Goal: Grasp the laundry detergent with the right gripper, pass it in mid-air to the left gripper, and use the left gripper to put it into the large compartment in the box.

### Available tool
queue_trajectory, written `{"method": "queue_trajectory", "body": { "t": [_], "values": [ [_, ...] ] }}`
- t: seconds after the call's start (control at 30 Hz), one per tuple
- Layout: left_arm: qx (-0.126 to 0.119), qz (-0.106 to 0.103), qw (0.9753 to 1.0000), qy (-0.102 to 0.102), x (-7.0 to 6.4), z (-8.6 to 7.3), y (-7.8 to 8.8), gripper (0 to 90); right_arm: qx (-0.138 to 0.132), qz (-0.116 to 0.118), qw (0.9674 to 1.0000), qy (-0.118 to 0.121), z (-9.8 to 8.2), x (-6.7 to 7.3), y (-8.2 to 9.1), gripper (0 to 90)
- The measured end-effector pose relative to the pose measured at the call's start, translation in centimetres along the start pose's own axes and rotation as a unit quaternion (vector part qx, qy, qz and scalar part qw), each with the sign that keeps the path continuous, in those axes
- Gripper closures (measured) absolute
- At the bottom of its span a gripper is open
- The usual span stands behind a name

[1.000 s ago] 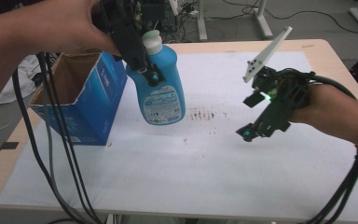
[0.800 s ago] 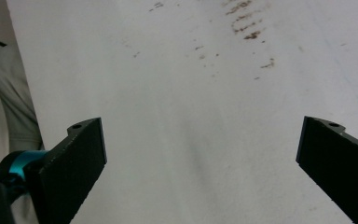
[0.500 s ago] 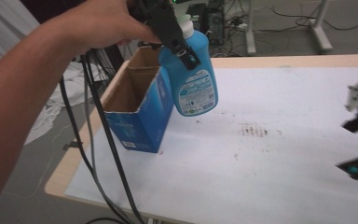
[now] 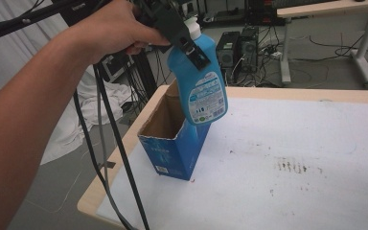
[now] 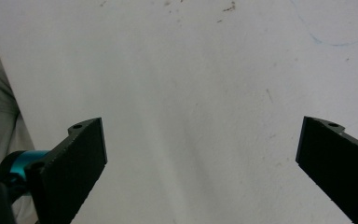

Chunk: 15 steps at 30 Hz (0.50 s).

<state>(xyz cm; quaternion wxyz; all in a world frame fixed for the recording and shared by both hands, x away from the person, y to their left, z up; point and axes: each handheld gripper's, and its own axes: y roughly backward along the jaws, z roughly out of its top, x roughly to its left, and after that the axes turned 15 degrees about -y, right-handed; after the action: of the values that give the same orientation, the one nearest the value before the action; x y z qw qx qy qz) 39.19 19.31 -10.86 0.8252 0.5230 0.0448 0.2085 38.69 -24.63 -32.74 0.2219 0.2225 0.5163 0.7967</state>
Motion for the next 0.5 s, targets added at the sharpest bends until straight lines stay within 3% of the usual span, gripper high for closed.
{"method": "queue_trajectory", "body": {
  "t": [0.27,0.4,0.5],
  "values": [
    [-0.016,0.009,0.9996,0.023,1.1,-2.2,1.6,38.0,-0.009,-0.003,0.9999,-0.009,0.2,-0.2,-0.3,0.8],
    [-0.024,0.014,0.999,0.035,1.4,-3.2,2.2,38.1,-0.011,0.007,0.9998,-0.017,0.3,-0.3,-0.3,0.8],
    [-0.018,0.018,0.999,0.037,1.7,-3.8,2.4,38.1,-0.012,0.008,0.9997,-0.021,0.3,-0.4,-0.3,0.8]
  ]
}}
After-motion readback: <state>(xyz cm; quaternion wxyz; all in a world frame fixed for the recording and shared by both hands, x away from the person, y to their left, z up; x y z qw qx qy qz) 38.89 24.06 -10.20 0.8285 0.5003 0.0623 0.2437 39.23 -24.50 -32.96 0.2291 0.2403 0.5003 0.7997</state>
